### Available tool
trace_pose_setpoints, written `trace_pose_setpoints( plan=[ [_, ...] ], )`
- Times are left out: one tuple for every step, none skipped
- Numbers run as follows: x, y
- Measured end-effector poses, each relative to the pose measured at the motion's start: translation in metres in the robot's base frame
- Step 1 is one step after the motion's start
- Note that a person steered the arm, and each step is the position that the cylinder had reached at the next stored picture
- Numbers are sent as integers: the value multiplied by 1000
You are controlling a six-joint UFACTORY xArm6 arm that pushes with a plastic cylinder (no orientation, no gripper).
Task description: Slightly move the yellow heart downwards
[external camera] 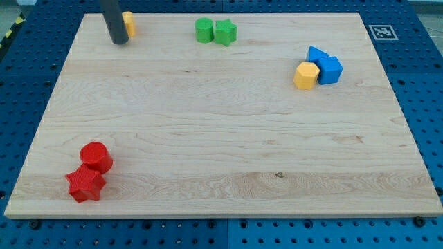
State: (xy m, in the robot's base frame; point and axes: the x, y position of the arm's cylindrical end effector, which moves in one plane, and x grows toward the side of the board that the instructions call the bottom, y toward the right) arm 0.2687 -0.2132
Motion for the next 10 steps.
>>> trace_pose_setpoints(
  plan=[
    [-18, -17],
    [-40, -30],
    [-60, -31],
    [-63, -8],
    [-54, 3],
    [-51, 8],
    [-51, 8],
    [-47, 7],
    [-46, 8],
    [-43, 13]
  ],
)
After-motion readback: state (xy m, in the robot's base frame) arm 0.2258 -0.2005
